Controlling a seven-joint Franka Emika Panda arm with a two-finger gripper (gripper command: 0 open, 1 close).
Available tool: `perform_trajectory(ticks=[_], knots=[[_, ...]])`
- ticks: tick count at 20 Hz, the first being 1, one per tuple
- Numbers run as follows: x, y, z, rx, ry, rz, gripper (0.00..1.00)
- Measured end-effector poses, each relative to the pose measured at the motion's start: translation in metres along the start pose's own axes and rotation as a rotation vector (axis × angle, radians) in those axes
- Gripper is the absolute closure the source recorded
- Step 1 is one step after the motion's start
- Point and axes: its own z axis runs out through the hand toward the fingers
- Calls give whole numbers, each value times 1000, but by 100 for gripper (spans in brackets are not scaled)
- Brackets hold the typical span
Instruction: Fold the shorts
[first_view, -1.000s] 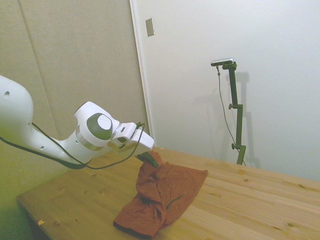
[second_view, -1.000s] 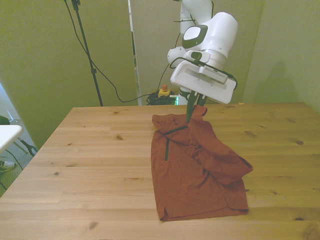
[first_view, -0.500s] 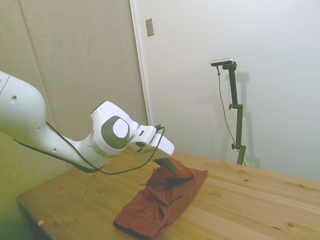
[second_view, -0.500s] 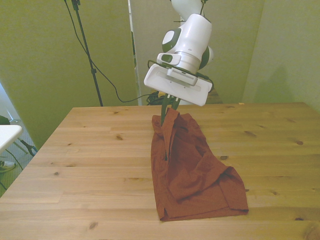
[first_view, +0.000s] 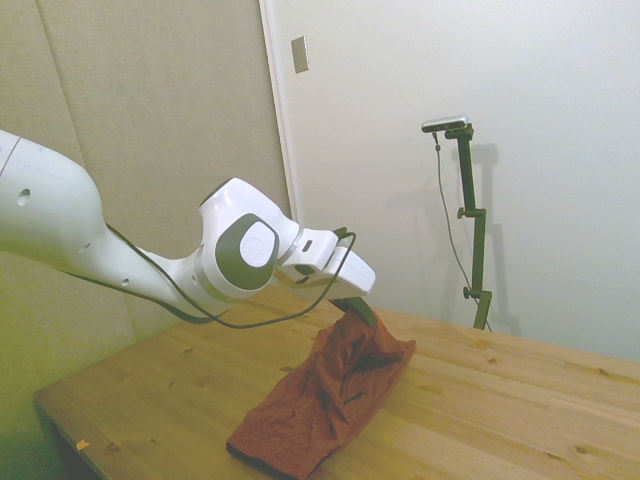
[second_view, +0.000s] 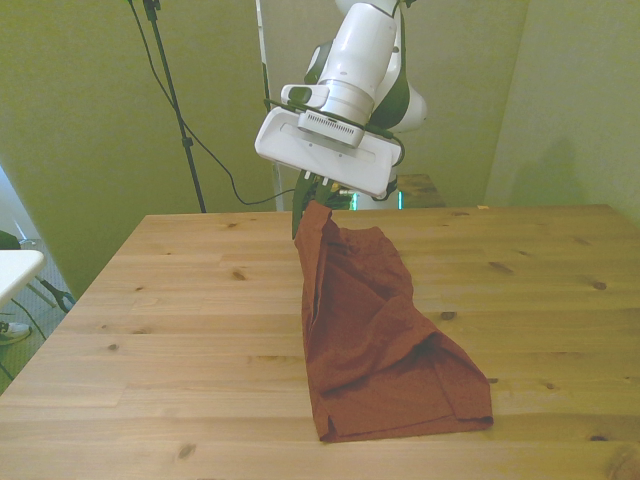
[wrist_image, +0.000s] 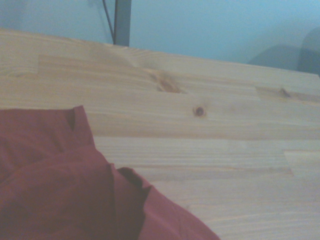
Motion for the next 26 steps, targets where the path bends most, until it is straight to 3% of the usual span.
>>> perform_trajectory(ticks=[6,16,21,26], knots=[[38,2,11,2,12,117,0],[47,-14,13,-13,14,116,0],[-14,-4,-1,-74,-219,181,0],[-117,18,-56,-68,-476,90,0]])
